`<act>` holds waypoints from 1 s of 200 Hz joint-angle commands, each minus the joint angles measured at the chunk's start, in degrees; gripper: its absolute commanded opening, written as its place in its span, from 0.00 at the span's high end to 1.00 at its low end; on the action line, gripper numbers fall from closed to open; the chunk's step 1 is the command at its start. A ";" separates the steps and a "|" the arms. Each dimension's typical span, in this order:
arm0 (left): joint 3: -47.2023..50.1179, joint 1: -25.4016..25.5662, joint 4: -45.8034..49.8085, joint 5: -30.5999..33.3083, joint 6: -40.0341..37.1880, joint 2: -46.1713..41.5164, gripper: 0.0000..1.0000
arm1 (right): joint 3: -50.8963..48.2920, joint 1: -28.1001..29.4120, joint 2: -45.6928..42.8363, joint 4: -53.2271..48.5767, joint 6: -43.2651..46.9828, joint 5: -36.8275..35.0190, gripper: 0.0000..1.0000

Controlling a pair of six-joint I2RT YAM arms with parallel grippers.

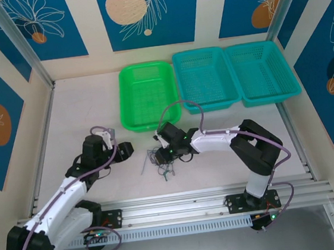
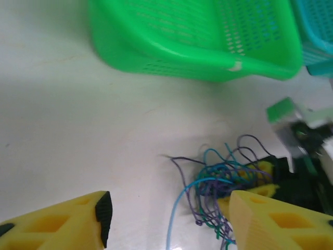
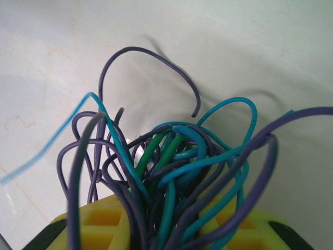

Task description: Untangle the cables

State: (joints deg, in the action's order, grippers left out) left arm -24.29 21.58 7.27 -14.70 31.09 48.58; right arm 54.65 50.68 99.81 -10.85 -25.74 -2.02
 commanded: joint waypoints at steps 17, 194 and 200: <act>-2.00 9.13 -1.54 6.53 -23.80 -6.61 0.33 | 0.65 -1.10 -3.91 -4.76 8.52 4.45 0.94; -5.54 14.61 -9.82 -2.86 -8.66 20.22 0.85 | -1.93 -3.51 -14.89 -3.41 7.55 8.31 0.95; -5.67 14.56 -9.90 -2.44 -8.68 20.32 0.95 | -2.01 -3.59 -14.91 -3.39 7.49 8.15 0.95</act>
State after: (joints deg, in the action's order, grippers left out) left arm -27.49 35.79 -0.73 -18.70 22.04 67.99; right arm 53.49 47.22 86.65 -15.55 -17.15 4.38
